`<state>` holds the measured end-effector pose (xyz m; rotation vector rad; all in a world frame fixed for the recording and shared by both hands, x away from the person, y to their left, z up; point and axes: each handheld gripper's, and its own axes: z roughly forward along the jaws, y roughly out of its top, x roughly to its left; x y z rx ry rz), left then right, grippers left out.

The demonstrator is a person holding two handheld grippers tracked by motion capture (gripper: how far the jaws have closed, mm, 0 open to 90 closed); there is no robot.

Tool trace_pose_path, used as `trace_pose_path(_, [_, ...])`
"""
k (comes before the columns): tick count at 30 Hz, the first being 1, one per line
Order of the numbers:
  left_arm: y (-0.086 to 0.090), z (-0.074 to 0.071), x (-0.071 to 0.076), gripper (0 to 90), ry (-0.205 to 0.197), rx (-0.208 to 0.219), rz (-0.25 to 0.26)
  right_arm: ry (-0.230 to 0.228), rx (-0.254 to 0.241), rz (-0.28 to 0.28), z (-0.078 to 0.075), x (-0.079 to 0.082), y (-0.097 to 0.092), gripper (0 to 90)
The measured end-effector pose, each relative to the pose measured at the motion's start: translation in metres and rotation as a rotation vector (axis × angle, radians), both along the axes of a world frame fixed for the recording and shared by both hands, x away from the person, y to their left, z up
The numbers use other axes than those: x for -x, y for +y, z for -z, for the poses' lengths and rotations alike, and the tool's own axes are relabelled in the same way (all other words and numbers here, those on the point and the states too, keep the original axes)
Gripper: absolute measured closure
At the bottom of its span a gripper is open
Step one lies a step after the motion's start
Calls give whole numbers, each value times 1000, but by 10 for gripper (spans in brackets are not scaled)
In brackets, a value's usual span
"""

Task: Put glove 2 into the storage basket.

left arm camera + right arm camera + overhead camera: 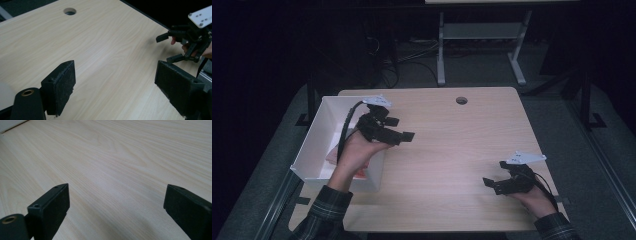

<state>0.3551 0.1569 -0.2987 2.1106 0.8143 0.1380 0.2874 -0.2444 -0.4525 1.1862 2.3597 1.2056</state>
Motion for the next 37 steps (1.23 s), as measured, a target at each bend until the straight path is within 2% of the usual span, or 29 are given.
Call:
trace_pose_path(6, [-37, 20, 11, 166, -24, -54, 49, -2, 4, -2, 0, 0, 1, 63])
trace_pose_path(10, [-55, 40, 16, 165, -12, -56, 76, -1, 11, -5, 1, 0, 1, 63])
trace_pose_path(15, [-68, 66, 19, 166, -4, -60, 111, -7, 26, -7, 2, 0, 2, 66])
trace_pose_path(21, [-76, 97, 24, 165, -7, -75, 134, -7, 29, -7, 3, 1, 4, 66])
trace_pose_path(25, [-74, 113, 28, 165, -22, -68, 137, -8, 35, -9, 4, 1, 4, 66])
trace_pose_path(27, [-73, 120, 30, 165, -27, -82, 142, -8, 38, -14, 4, 1, 5, 66])
trace_pose_path(29, [-71, 126, 31, 165, -26, -101, 148, -7, 44, -18, 5, 1, 5, 66])
trace_pose_path(32, [-69, 133, 32, 165, -19, -99, 145, -3, 46, -18, 6, 1, 5, 66])
trace_pose_path(37, [-68, 135, 32, 165, -7, -94, 138, -1, 47, -19, 6, 1, 6, 66])
